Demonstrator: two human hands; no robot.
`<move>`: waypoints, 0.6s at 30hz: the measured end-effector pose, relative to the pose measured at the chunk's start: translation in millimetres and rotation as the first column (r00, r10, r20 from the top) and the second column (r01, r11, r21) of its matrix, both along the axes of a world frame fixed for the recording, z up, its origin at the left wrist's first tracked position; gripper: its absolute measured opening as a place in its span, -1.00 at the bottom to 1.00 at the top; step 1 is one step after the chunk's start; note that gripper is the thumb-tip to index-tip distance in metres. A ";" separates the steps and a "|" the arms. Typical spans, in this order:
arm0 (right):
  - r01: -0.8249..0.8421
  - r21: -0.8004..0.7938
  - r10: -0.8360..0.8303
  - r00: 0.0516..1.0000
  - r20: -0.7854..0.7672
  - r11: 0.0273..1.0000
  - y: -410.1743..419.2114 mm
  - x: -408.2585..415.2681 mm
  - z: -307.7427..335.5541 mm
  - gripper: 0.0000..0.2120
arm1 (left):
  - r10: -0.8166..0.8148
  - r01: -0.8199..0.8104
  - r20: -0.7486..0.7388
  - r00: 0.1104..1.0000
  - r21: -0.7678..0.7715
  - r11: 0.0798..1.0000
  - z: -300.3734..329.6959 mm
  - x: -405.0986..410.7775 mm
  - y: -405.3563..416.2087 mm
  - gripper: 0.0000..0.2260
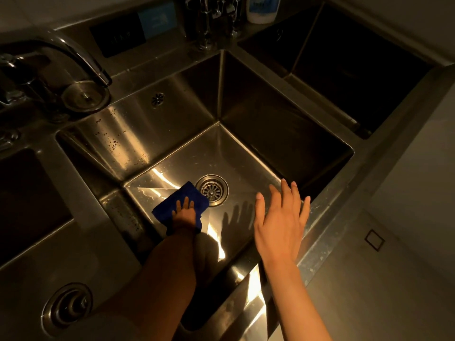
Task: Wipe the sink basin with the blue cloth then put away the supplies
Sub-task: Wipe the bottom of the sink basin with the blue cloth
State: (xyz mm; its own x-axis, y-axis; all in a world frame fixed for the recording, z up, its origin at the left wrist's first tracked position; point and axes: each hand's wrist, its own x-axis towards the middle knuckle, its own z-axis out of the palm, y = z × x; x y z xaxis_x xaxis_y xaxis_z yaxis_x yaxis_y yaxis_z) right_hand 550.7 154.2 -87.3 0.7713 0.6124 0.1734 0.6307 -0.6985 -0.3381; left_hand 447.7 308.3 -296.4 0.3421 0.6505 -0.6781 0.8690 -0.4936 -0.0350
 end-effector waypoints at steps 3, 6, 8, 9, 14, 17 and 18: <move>-0.005 0.010 0.005 1.000 0.001 1.000 1.3 0.0 -1.1 -0.60 | 0.020 -0.020 0.008 1.000 -0.019 1.000 1.1 0.6 15.6 -0.42; 0.002 0.017 -0.002 1.000 0.004 1.000 1.1 -0.2 -1.1 -0.61 | 0.020 -0.020 0.005 1.000 0.025 0.999 -0.9 -1.2 6.7 -0.39; 0.003 0.015 -0.003 1.000 0.008 1.000 0.9 0.0 -1.1 -0.63 | 0.031 -0.031 -0.001 1.000 0.052 0.998 -4.2 -1.3 -8.5 -0.38; 0.001 0.013 -0.001 1.000 0.012 1.000 0.4 0.0 -0.8 -0.63 | 0.038 -0.037 -0.003 0.999 0.054 0.998 -5.2 -1.1 -15.3 -0.37; -0.008 0.005 0.008 1.000 0.017 1.000 0.4 -0.3 0.3 -0.65 | 0.041 -0.041 0.006 0.999 -0.003 0.999 -5.2 -0.7 -11.9 -0.40; -0.007 -0.004 0.007 1.000 0.011 1.000 0.1 -0.2 0.3 -0.64 | 0.036 -0.035 0.023 0.999 -0.033 0.999 -4.2 -0.7 1.1 -0.42; -0.008 -0.002 0.008 1.000 0.011 1.000 0.1 -0.4 0.4 -0.63 | 0.033 -0.032 0.033 0.999 -0.017 0.999 -4.6 -0.9 5.0 -0.42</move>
State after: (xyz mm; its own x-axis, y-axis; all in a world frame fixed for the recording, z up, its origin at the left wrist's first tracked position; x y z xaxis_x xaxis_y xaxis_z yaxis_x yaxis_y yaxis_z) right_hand 550.2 154.2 -86.9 0.7645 0.6189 0.1804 0.6398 -0.6941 -0.3300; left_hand 446.9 313.3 -301.0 0.3435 0.6506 -0.6773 0.8851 -0.4654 0.0019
